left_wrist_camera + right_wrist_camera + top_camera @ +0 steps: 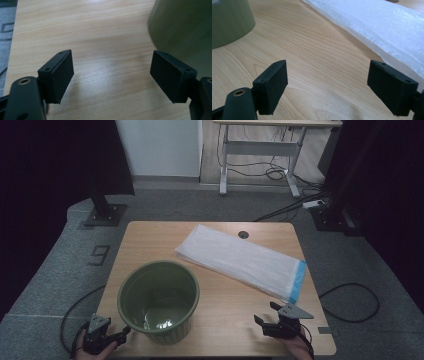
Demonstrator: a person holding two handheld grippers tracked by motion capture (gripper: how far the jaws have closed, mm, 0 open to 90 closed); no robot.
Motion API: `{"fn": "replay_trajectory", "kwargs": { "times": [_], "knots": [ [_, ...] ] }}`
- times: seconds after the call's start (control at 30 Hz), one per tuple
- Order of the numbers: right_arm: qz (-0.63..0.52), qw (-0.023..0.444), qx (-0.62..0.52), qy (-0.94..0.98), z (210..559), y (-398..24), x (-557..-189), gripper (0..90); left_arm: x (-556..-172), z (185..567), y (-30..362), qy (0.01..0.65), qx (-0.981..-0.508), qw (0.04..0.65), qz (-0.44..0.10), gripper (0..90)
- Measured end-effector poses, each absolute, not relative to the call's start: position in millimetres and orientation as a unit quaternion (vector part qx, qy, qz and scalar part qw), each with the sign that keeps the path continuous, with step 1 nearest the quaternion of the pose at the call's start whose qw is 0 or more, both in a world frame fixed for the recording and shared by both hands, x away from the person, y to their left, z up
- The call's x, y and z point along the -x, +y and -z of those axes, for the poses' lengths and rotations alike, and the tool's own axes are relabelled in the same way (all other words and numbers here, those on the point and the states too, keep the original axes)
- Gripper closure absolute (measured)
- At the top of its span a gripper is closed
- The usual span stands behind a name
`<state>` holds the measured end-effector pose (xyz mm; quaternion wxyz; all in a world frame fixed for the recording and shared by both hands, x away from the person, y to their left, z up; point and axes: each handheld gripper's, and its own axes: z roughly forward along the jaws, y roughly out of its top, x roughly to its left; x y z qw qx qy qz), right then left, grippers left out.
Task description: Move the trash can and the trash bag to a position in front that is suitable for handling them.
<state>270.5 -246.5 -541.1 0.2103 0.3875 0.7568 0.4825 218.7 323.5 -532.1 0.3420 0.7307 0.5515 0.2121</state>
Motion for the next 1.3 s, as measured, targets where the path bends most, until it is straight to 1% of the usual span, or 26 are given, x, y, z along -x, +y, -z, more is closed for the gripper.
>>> {"fn": "replay_trajectory", "kwargs": {
  "times": [0.1, 0.17, 0.2, 0.23, 0.27, 0.3, 0.37, 0.4, 0.43, 0.53, 0.57, 0.63, 0.7, 0.8, 0.83, 0.97, 1.3],
  "knots": [
    [-0.479, 0.207, -0.38, 0.764, 543.3, -244.4, -271.4, 16.4, -216.3, 530.5, 324.1, 0.541, -0.736, 0.349, -0.208, 16.3],
    [-0.469, 0.213, -0.378, 0.77, 544.6, -243.5, -271.1, 16.5, -212.2, 527.6, 326.0, 0.521, -0.746, 0.359, -0.206, 16.1],
    [-0.467, 0.215, -0.375, 0.771, 544.6, -243.7, -270.3, 16.6, -212.2, 527.6, 326.0, 0.521, -0.746, 0.359, -0.206, 15.4],
    [-0.469, 0.215, -0.373, 0.771, 544.2, -244.0, -268.9, 17.3, -207.5, 524.5, 326.5, 0.498, -0.759, 0.37, -0.199, 14.3],
    [-0.469, 0.215, -0.373, 0.771, 544.2, -244.0, -268.9, 17.3, -207.5, 524.5, 326.5, 0.498, -0.759, 0.37, -0.199, 14.2],
    [-0.472, 0.214, -0.37, 0.771, 542.9, -244.4, -266.3, 17.9, -203.2, 521.9, 325.6, 0.478, -0.768, 0.382, -0.191, 14.1],
    [-0.473, 0.215, -0.367, 0.772, 542.5, -244.2, -265.9, 18.0, -201.8, 520.5, 324.3, 0.468, -0.77, 0.392, -0.185, 14.1],
    [-0.473, 0.215, -0.366, 0.772, 542.4, -243.8, -265.9, 18.1, -200.9, 518.6, 322.2, 0.457, -0.773, 0.403, -0.178, 14.1],
    [-0.472, 0.212, -0.367, 0.773, 543.4, -243.0, -267.7, 18.1, -200.5, 514.5, 314.1, 0.429, -0.784, 0.416, -0.167, 14.2],
    [-0.464, 0.21, -0.364, 0.78, 544.5, -243.1, -267.7, 18.3, -201.3, 510.3, 299.4, 0.381, -0.809, 0.427, -0.136, 14.8],
    [-0.464, 0.21, -0.364, 0.78, 544.5, -243.1, -267.7, 18.3, -201.3, 510.3, 299.4, 0.381, -0.809, 0.427, -0.136, 14.8],
    [-0.466, 0.212, -0.361, 0.779, 543.6, -246.2, -264.7, 19.4, -205.9, 507.1, 285.5, 0.354, -0.822, 0.429, -0.123, 14.8],
    [-0.465, 0.214, -0.363, 0.778, 543.5, -248.5, -263.5, 19.4, -209.9, 505.9, 278.8, 0.35, -0.828, 0.421, -0.125, 13.2],
    [-0.464, 0.218, -0.371, 0.775, 544.2, -251.7, -261.9, 19.6, -213.9, 506.0, 275.6, 0.346, -0.828, 0.424, -0.121, 14.1],
    [-0.466, 0.227, -0.382, 0.765, 543.9, -254.4, -258.2, 21.2, -217.7, 506.4, 273.8, 0.343, -0.829, 0.425, -0.119, 14.0],
    [-0.48, 0.236, -0.399, 0.744, 540.6, -258.9, -251.5, 22.0, -225.1, 506.6, 270.7, 0.337, -0.831, 0.426, -0.117, 14.1],
    [-0.486, 0.222, -0.407, 0.741, 542.5, -258.5, -245.3, 21.9, -244.4, 509.2, 252.1, 0.327, -0.83, 0.438, -0.113, 15.3]
  ]
}}
